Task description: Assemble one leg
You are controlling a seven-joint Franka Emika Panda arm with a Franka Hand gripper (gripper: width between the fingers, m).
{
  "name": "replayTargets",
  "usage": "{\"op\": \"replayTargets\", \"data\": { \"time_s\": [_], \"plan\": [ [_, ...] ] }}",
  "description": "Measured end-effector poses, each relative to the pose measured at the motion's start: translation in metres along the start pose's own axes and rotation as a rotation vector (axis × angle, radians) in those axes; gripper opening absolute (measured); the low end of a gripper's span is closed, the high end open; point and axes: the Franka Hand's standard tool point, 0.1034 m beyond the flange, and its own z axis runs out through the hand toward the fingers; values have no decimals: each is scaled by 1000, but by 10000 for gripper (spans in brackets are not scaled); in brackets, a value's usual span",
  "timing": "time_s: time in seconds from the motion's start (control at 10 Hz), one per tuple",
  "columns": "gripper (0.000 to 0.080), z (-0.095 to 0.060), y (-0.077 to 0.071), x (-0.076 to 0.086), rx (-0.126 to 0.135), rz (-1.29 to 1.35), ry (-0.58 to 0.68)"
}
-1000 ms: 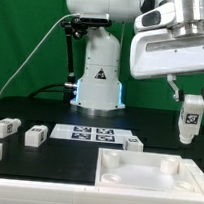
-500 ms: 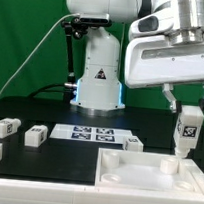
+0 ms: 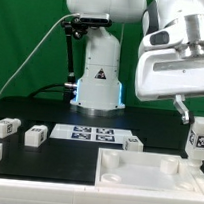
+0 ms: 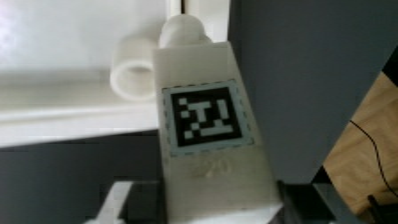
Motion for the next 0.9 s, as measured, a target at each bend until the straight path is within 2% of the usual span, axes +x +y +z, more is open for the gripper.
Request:
{"op": "replayTargets", "data": {
  "time_s": [0.2, 0.4, 0.6, 0.9],
  "plan": [
    [294, 12, 4, 13, -3, -37, 13],
    [294, 19, 13, 19, -11, -50, 17],
    [294, 21, 22, 18, -21, -55, 14],
    [294, 24, 27, 9, -28, -53, 17]
  ]
}}
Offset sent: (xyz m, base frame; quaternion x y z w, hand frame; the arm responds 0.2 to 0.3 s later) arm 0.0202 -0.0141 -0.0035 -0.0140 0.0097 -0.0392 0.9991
